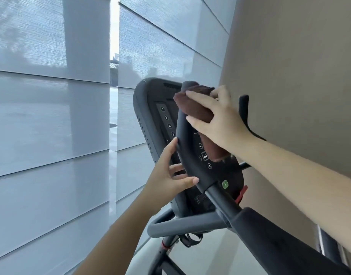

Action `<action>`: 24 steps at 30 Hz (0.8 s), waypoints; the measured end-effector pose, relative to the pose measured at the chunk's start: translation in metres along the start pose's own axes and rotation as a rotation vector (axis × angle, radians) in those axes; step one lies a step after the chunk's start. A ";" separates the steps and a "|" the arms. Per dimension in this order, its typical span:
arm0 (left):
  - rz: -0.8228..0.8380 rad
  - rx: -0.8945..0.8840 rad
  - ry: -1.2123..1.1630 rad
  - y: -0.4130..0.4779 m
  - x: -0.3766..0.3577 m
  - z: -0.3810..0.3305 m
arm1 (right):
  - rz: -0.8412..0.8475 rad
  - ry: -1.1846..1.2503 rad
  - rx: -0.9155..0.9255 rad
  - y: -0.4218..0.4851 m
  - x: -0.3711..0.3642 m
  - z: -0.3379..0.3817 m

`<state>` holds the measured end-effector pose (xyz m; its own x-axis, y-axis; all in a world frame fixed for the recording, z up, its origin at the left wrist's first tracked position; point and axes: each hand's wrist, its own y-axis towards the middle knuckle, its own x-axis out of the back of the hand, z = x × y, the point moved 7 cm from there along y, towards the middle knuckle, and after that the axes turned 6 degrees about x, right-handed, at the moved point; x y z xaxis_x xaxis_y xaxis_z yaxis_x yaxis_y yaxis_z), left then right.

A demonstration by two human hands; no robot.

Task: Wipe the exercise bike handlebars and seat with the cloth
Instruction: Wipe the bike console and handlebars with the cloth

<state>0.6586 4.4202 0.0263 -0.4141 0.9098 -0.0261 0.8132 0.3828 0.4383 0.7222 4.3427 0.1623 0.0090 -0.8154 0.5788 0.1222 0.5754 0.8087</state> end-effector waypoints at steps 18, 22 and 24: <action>0.116 -0.006 -0.223 0.002 0.005 0.014 | -0.010 -0.265 0.016 0.017 0.001 0.019; 0.135 -0.015 -0.267 0.000 0.003 0.017 | 0.363 -0.218 -0.076 -0.037 -0.023 0.019; 0.117 -0.011 -0.284 -0.003 0.003 0.018 | 0.539 -0.234 -0.095 -0.057 -0.030 0.021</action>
<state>0.6622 4.4247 0.0090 -0.1858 0.9566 -0.2245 0.8437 0.2725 0.4625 0.6942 4.3357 0.1014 -0.1237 -0.3680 0.9216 0.2497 0.8873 0.3878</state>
